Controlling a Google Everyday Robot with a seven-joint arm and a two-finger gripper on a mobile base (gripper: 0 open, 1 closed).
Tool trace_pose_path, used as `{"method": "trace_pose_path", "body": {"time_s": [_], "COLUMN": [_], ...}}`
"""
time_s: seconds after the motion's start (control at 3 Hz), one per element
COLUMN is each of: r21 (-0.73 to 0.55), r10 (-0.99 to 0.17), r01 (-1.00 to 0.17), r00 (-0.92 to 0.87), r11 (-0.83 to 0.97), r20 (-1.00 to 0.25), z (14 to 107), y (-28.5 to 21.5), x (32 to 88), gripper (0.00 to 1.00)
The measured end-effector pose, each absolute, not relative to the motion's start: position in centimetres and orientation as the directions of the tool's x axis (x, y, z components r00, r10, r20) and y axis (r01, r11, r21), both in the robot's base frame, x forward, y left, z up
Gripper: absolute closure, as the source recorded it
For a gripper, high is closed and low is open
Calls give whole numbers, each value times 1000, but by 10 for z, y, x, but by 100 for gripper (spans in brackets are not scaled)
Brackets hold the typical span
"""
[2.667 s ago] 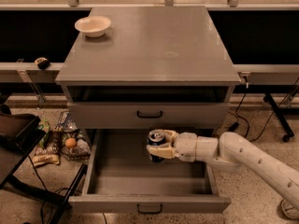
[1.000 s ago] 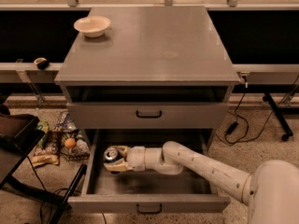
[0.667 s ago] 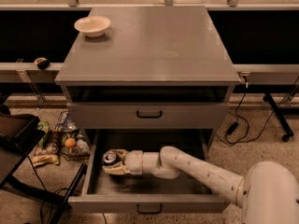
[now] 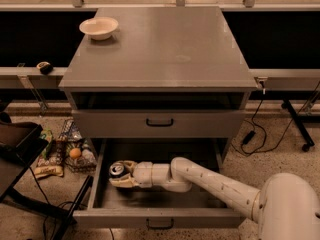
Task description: Place pepsi can into middle drawer
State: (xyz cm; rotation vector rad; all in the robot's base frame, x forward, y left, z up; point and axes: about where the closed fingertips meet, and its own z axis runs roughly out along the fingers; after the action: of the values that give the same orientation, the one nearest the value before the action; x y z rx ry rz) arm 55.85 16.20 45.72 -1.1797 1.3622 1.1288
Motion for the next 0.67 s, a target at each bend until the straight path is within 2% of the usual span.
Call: {"method": "trace_pose_path", "body": {"time_s": [0.67], "r21": [48], "r10": [-92], "r01": [-994], "r00": [-57], "r11": [99], "r20": [-994], "z": [457], "y": [162], "x": [558], "gripper": [16]}}
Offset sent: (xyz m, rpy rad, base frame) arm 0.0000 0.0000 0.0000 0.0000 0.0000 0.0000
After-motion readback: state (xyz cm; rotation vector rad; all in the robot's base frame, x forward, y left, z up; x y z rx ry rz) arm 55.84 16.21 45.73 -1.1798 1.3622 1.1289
